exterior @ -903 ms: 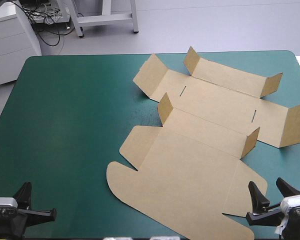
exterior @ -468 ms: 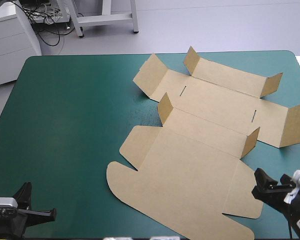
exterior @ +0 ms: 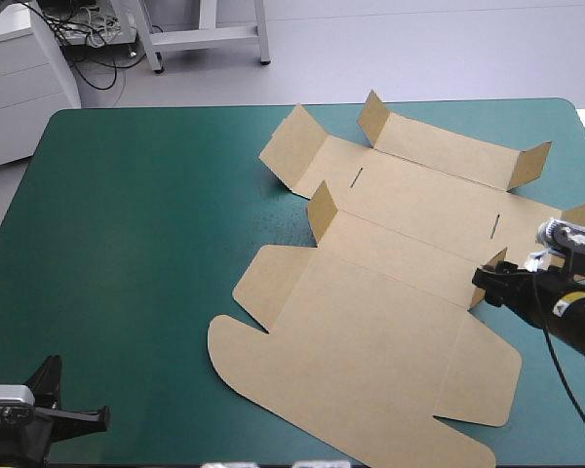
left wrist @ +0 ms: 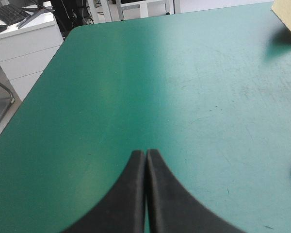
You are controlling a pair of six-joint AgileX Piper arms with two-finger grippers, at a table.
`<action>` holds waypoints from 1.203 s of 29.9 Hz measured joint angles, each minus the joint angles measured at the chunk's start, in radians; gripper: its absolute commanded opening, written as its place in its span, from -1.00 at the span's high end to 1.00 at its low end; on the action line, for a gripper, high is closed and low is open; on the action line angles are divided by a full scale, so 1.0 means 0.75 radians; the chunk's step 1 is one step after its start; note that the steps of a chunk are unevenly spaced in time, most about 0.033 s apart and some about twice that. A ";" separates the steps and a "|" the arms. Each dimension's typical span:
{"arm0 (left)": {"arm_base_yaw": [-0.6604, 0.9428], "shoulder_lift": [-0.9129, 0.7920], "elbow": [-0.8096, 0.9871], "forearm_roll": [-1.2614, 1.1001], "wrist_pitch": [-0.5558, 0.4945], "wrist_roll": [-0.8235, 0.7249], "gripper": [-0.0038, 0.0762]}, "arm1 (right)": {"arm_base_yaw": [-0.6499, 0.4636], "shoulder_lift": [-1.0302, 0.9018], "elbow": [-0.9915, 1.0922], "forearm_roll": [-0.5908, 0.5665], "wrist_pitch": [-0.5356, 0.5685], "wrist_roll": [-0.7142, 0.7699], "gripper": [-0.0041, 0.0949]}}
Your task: Fold the box
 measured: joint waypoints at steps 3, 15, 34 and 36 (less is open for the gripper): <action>0.000 0.000 0.000 0.000 0.000 0.000 0.98 | 0.000 0.140 -0.063 0.000 0.028 0.000 -0.44; 0.000 0.000 0.000 0.000 0.000 0.000 0.98 | 0.000 0.509 -0.135 -0.011 0.052 0.020 -0.44; 0.000 0.000 0.000 0.000 0.000 0.000 0.98 | -0.132 0.786 -0.173 0.003 -0.049 0.114 -0.44; 0.000 0.000 0.000 0.000 0.000 0.000 0.98 | -0.157 0.802 -0.183 0.055 -0.046 0.050 -0.44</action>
